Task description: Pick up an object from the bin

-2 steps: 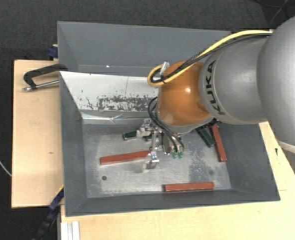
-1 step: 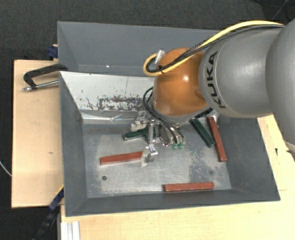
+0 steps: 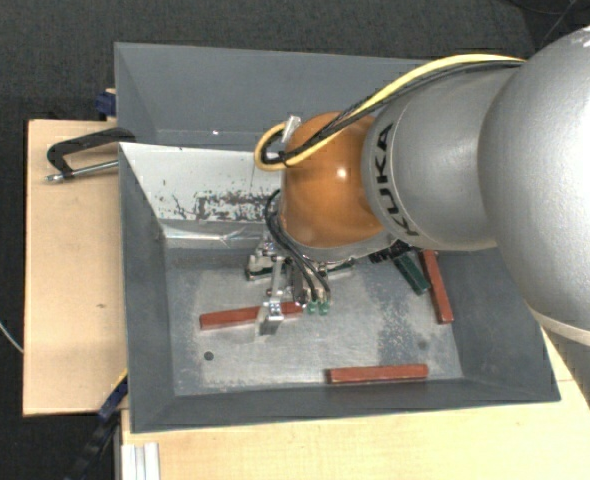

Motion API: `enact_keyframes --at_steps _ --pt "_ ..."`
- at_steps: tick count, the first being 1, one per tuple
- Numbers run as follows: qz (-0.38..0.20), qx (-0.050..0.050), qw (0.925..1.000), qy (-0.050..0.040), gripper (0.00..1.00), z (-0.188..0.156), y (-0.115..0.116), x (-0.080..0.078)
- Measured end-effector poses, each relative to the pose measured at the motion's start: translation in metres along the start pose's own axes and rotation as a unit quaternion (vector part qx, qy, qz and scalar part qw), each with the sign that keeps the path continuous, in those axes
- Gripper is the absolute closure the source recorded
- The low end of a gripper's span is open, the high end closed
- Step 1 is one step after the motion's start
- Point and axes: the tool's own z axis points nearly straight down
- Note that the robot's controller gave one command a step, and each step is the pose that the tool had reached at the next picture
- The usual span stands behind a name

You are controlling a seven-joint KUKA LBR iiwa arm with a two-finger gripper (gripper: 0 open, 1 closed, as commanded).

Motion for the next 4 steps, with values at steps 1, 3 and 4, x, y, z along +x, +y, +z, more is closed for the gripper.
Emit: enact_keyframes --at_steps 1,3,4 --pt "-0.1 0.0 0.995 0.001 0.0 0.035 0.003 -0.005" --pt "-0.021 -0.001 0.9998 0.0027 1.0 0.046 -0.008 0.004" --pt "-0.022 -0.001 0.9998 0.0027 1.0 0.044 -0.009 0.005"
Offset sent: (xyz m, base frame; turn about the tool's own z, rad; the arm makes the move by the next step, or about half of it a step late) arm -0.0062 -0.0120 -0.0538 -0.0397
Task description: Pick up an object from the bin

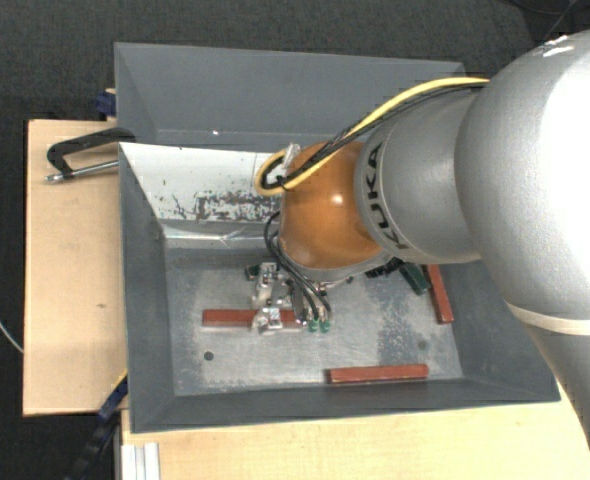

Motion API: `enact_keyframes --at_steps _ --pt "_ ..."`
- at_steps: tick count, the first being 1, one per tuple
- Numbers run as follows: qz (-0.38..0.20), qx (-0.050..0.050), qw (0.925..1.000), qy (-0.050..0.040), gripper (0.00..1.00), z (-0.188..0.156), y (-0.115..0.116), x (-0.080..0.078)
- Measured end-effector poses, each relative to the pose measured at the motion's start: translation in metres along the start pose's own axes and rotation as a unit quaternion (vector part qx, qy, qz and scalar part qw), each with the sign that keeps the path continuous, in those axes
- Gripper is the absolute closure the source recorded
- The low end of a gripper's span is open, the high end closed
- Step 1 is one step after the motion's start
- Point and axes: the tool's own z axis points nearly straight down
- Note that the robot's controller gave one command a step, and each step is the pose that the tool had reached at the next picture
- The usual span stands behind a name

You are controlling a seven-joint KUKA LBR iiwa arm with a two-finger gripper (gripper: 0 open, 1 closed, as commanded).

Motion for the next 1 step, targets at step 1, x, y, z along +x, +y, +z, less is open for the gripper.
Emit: enact_keyframes --at_steps 1 --pt "0.0 0.001 1.0 -0.0005 1.0 -0.016 -0.0008 0.0013"
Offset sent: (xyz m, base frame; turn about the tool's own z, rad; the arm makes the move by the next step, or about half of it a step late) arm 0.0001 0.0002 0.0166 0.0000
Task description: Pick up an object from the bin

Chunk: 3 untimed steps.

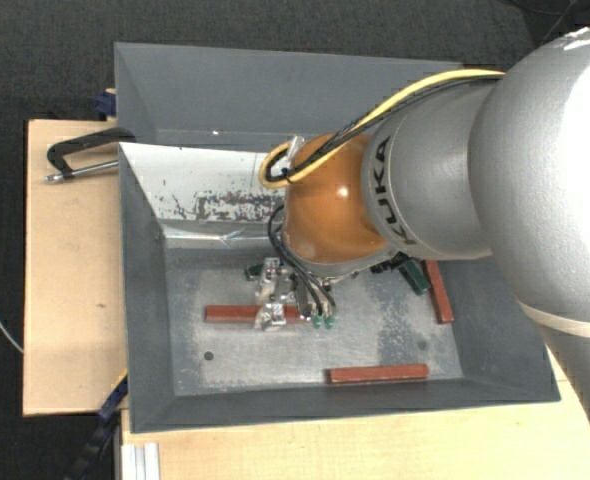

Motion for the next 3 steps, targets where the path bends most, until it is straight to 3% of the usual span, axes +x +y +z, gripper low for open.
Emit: enact_keyframes --at_steps 3 --pt "0.0 0.0 1.0 -0.0024 1.0 -0.041 0.0 -0.001"
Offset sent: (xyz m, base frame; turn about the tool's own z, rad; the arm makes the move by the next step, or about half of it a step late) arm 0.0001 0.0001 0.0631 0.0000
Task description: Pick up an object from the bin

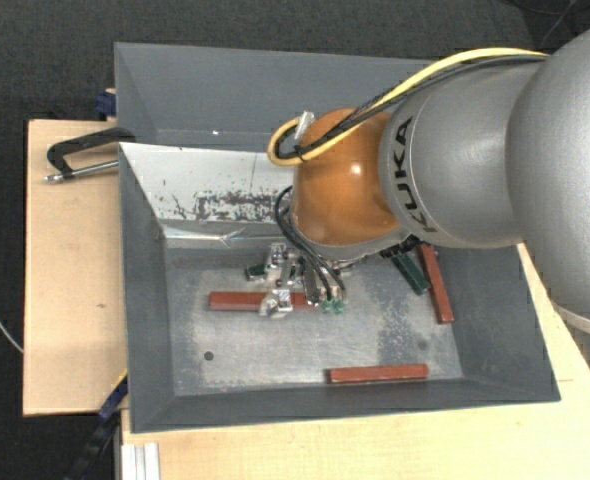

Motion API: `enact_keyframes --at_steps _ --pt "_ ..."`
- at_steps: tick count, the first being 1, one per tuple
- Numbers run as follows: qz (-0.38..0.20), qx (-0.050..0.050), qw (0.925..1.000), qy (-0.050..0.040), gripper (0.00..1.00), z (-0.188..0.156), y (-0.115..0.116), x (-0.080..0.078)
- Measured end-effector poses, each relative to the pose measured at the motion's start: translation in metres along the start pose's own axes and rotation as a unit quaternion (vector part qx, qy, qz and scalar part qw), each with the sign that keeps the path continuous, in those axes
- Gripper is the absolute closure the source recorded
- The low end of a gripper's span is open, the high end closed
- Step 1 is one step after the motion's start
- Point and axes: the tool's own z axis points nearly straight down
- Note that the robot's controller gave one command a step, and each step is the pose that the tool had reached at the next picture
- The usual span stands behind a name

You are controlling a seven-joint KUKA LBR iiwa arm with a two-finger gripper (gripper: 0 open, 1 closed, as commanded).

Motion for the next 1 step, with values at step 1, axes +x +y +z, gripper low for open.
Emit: enact_keyframes --at_steps 1 --pt "0.0 0.0 1.0 -0.0019 1.0 -0.0114 0.0004 -0.0011"
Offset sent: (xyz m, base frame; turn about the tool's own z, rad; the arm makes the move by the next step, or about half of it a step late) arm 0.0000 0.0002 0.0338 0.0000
